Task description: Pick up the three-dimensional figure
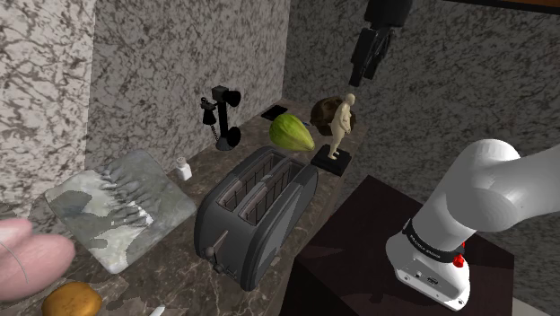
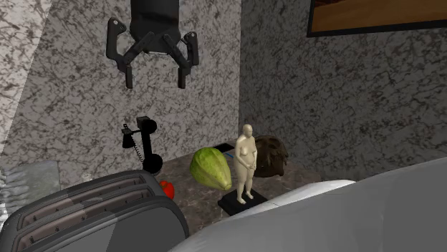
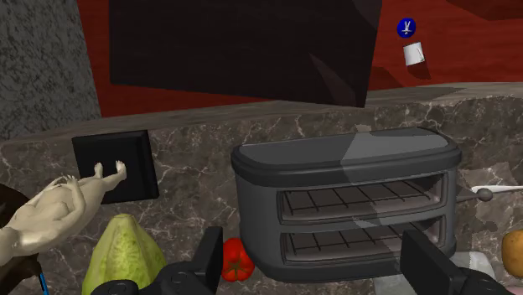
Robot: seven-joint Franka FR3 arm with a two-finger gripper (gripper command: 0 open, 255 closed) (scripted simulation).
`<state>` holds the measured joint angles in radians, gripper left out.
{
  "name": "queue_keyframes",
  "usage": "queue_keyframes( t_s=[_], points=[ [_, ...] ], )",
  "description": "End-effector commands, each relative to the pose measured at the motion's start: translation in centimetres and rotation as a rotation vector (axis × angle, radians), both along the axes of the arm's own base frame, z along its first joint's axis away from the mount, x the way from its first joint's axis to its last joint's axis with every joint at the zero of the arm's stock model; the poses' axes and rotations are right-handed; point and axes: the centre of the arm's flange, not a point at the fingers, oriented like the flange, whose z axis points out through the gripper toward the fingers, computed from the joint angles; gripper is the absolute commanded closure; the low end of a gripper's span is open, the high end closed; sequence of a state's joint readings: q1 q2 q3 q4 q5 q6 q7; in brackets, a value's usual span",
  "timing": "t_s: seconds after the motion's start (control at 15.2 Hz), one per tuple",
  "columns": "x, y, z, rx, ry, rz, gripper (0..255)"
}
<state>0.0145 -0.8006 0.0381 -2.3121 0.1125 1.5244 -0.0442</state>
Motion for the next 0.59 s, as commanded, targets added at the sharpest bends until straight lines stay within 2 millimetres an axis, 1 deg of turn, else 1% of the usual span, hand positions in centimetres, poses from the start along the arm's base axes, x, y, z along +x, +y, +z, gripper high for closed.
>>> queue_keyframes(
  t_s=[0.0, 0.53],
  points=[
    [0.0, 0.0, 0.0, 0.0, 0.0, 0.0, 0],
    [4.0, -9.6, -3.8, 0.022, 0.029, 0.054, 0]
  ],
)
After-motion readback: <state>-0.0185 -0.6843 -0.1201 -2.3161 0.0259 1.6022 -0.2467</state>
